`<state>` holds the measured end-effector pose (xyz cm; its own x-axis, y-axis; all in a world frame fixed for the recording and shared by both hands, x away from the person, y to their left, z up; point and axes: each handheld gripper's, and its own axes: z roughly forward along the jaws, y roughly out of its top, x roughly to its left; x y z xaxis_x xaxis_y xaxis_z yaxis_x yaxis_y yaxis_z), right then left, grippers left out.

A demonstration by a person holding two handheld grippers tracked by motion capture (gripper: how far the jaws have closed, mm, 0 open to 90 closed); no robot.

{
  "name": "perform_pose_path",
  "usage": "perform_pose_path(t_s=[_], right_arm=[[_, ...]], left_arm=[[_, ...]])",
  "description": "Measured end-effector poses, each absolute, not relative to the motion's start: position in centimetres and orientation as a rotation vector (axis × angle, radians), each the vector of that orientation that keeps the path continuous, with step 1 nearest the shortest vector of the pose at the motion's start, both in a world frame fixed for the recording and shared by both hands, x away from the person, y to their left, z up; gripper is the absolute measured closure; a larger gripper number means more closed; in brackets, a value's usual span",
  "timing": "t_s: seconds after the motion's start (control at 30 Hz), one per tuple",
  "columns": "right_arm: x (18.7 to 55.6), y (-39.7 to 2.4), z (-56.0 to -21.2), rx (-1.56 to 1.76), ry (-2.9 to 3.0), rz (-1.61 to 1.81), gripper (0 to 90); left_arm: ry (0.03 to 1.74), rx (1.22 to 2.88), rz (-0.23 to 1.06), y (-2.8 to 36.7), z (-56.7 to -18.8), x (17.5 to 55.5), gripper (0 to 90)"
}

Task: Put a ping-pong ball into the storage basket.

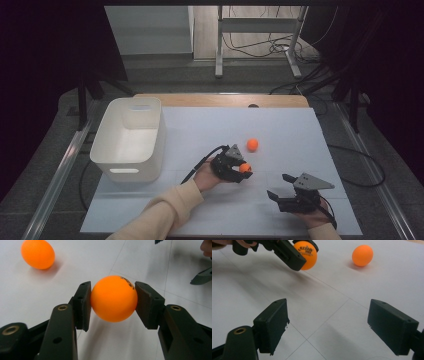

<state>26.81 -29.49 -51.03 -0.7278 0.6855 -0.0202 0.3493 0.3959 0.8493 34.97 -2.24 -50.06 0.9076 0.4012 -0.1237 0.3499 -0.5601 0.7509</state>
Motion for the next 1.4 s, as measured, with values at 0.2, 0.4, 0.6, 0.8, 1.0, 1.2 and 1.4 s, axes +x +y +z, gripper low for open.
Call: perform_pose_path(t_s=[0.2,0.4,0.6,0.8,1.0,1.2,1.4], right_arm=[[26.8,-29.5,-51.0,0.894,2.291,1.263,17.2],[26.8,-29.5,-51.0,0.890,2.292,1.263,17.3],[26.8,-29.5,-51.0,0.895,2.292,1.262,17.3],[26.8,-29.4,-51.0,0.892,2.293,1.264,17.3],[26.8,-29.4,-51.0,0.893,2.294,1.265,17.3],[26.9,-29.4,-51.0,0.896,2.294,1.271,17.3],[26.9,-29.5,-51.0,0.896,2.289,1.274,17.3]], left_arm=[[0.531,2.193,0.088,-1.7,-49.4,34.8,50.2],[0.534,2.171,0.085,-1.3,-48.9,34.7,50.2],[0.529,2.139,0.094,-0.7,-48.0,34.5,50.2],[0.525,2.123,0.111,0.0,-47.2,34.3,50.2],[0.515,2.109,0.120,0.4,-46.6,34.1,50.2],[0.519,2.081,0.127,1.1,-45.9,34.1,50.2],[0.522,2.048,0.146,2.1,-44.9,34.0,50.2]])
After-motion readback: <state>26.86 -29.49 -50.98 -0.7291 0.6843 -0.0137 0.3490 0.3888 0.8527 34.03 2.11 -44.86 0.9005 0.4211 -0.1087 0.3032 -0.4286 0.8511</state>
